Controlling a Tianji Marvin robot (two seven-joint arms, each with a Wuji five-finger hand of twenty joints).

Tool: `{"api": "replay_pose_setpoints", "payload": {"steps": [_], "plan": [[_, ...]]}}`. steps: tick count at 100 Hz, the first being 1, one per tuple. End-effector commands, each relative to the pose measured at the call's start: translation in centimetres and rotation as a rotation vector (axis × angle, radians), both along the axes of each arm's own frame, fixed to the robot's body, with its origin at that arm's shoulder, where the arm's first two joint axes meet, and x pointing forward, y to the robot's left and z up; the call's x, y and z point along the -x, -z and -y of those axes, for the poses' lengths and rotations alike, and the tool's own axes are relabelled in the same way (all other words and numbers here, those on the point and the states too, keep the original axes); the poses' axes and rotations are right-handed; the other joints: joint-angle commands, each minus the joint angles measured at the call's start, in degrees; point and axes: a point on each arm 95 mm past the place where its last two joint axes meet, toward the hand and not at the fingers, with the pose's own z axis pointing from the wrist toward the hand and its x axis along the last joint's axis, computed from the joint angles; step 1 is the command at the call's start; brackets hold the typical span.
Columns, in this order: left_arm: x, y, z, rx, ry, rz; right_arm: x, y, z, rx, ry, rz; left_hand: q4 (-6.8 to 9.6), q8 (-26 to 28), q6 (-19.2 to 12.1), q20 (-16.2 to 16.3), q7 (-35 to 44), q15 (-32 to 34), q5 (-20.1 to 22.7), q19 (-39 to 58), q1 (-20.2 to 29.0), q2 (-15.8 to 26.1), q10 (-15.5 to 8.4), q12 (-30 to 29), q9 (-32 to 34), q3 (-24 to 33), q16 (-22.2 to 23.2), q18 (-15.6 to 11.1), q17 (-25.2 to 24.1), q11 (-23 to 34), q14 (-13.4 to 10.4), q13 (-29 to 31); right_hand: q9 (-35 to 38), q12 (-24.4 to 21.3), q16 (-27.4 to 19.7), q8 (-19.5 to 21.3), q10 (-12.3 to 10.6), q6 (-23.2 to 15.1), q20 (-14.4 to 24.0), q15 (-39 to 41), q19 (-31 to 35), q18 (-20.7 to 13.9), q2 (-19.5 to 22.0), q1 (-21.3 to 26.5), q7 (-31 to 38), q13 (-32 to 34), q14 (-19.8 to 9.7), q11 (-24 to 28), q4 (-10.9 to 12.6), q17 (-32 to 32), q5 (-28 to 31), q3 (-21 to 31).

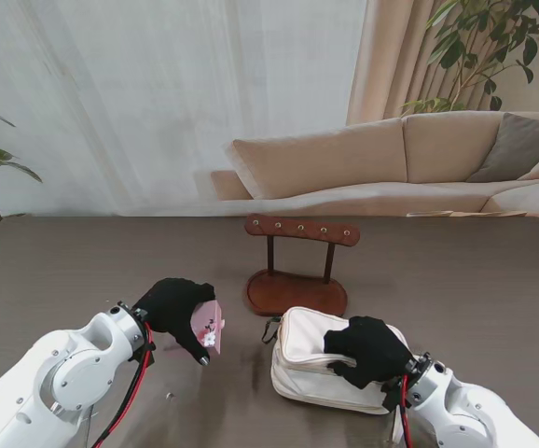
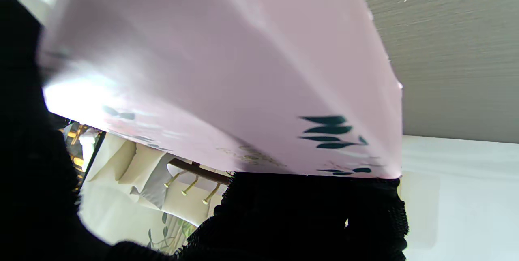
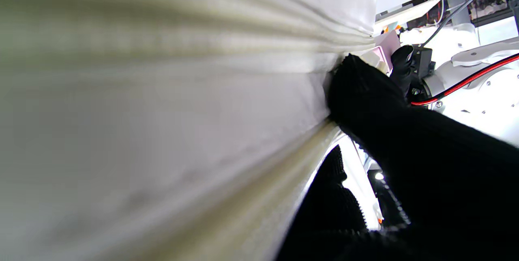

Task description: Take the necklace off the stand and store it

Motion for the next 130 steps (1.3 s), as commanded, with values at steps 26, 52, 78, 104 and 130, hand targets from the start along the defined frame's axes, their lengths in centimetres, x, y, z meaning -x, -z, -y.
{"api": "replay_pose_setpoints", "payload": {"steps": [26, 52, 78, 104, 130], "plan": [[0.6, 0.1, -0.7, -0.015, -0.017, -0.01, -0.7, -0.9, -4.5, -0.029, -0.032, 0.046, 0.53, 5.4, -9.9, 0.7, 37.8, 8.7, 4.3, 0.8, 26.2, 10.6, -8.0, 2.9, 6.6, 36.1, 2.1, -2.1, -0.2, 7.9, 0.6, 3.7, 2.0, -1.7, -0.2, 1.3, -1.9, -15.0, 2.2, -1.0, -0.1, -0.1, 5.1, 5.6, 8.2, 0.3, -2.9, -0.5, 4.8, 9.7, 3.8, 10.2], [1.0, 0.1, -1.4, -0.023, -0.039, -0.007, -1.2, -0.6, -7.0, -0.035, -0.049, 0.038, 0.51, 5.4, -9.9, 0.7, 37.8, 8.7, 4.2, 0.8, 26.2, 10.5, -8.1, 2.9, 6.6, 36.1, 2.1, -2.1, -0.1, 7.9, 0.6, 3.7, 1.9, -1.8, -0.3, 0.9, -1.8, -15.0, 2.2, -1.3, -0.2, -0.1, 5.0, 5.5, 8.1, 0.2, -2.7, -0.4, 4.7, 9.4, 3.5, 10.3], [1.3, 0.0, -1.7, -0.035, -0.046, -0.004, -1.0, 0.4, -7.4, -0.003, -0.075, 0.024, 0.5, 5.4, -10.0, 0.7, 37.8, 8.7, 4.3, 0.8, 26.1, 10.5, -8.1, 2.9, 6.7, 36.1, 2.1, -2.1, -0.2, 7.9, 0.6, 3.6, -0.6, -4.1, -2.9, -3.3, -2.3, -14.4, 2.1, -7.0, -1.1, 1.9, 2.7, 3.6, 6.8, 0.2, -1.7, -2.4, 3.2, 4.7, -0.7, 10.9], [1.4, -0.1, -1.6, -0.042, -0.047, -0.007, -0.9, 0.3, -6.6, 0.054, -0.076, 0.054, 0.49, 5.4, -10.0, 0.7, 37.8, 8.7, 4.3, 0.9, 26.1, 10.6, -8.1, 2.9, 6.5, 36.1, 2.1, -2.2, -0.2, 7.9, 0.6, 3.7, -16.0, -9.3, -9.0, -6.8, -2.2, -13.6, 1.0, -29.9, -5.8, 3.6, 1.9, -11.9, 1.1, -7.0, 0.2, -5.3, 7.7, -7.3, -12.6, 8.3], [1.3, -0.1, -1.7, -0.045, -0.043, -0.006, -1.0, -0.9, -6.7, 0.065, -0.078, 0.065, 0.49, 5.3, -10.0, 0.7, 37.8, 8.7, 4.2, 0.9, 26.1, 10.6, -8.0, 2.9, 6.6, 35.9, 2.1, -2.1, -0.2, 7.9, 0.7, 3.6, -13.4, -12.0, -9.0, -7.4, -2.3, -13.2, 0.5, -30.1, -5.2, 3.4, 5.5, -11.1, 2.3, -5.6, 0.0, -4.6, 7.3, -6.5, -10.3, 6.3]]}}
